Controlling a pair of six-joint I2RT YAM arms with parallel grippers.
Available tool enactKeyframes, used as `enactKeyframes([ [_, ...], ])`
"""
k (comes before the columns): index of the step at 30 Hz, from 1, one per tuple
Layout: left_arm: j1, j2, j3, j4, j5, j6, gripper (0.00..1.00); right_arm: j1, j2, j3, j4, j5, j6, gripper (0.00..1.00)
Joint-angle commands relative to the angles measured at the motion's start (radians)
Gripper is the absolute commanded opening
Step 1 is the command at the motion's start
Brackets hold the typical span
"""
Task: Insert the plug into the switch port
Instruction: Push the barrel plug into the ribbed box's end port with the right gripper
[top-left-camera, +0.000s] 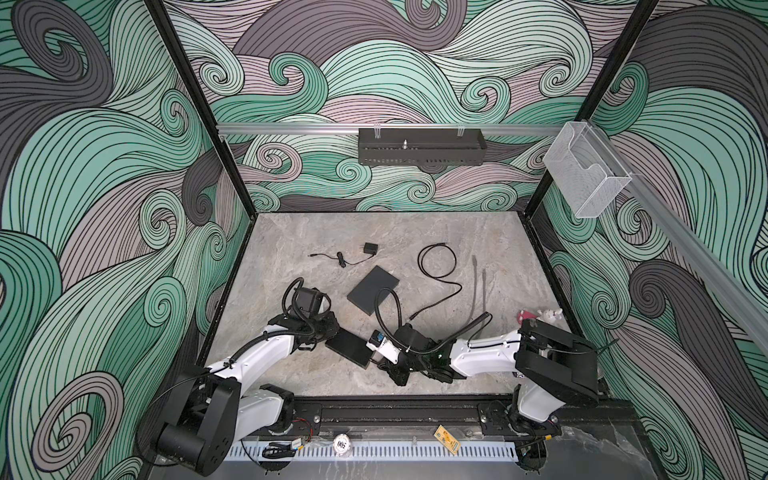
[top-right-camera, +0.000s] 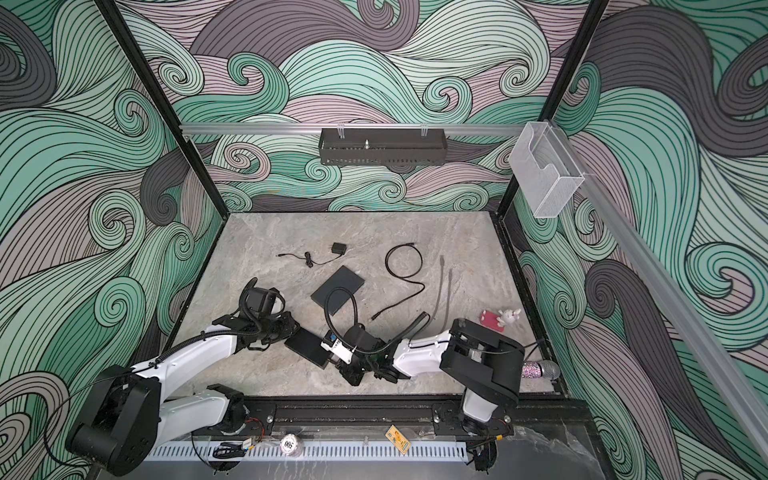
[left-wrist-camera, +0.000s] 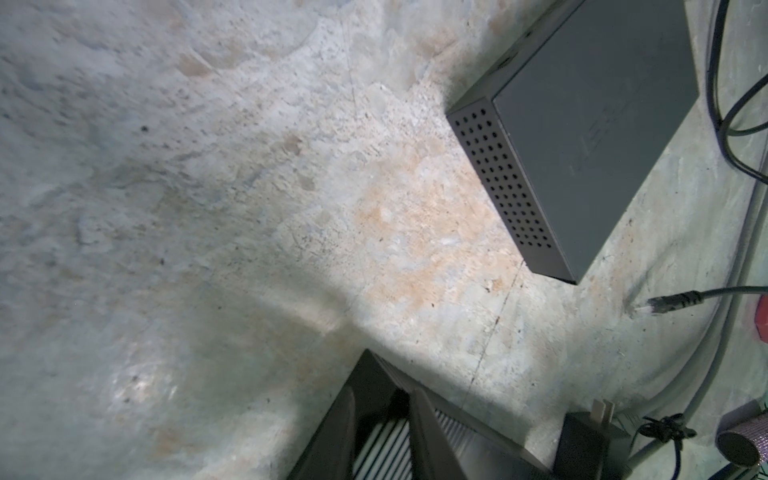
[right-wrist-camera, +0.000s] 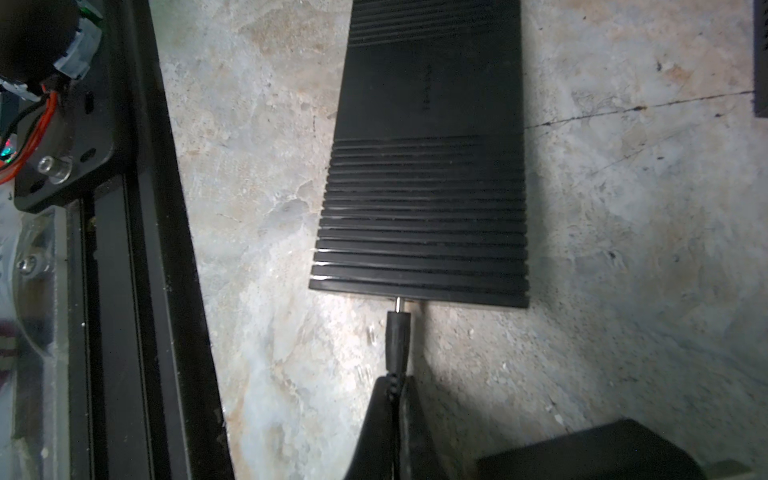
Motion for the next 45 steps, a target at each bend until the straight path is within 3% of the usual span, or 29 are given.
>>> enactKeyframes([
  [1, -0.038, 0.030, -0.033, -0.063, 0.088, 0.004, 0.23, 0.002, 0.010, 0.052, 0.035, 0.026, -0.015, 0.00],
  [12, -0.067, -0.001, -0.081, -0.060, 0.086, -0.030, 0.23, 0.003, 0.018, 0.093, 0.056, 0.101, 0.026, 0.00],
  [28, -0.086, -0.018, -0.115, -0.061, 0.077, -0.062, 0.25, 0.002, 0.058, 0.183, 0.044, 0.094, 0.016, 0.00],
  [36, -0.087, -0.028, -0.111, -0.088, 0.081, -0.066, 0.43, 0.002, 0.008, 0.139, 0.026, 0.142, 0.007, 0.00],
  [45, -0.087, -0.019, -0.122, -0.063, 0.169, -0.056, 0.35, -0.020, -0.023, 0.067, 0.027, 0.099, -0.009, 0.00],
])
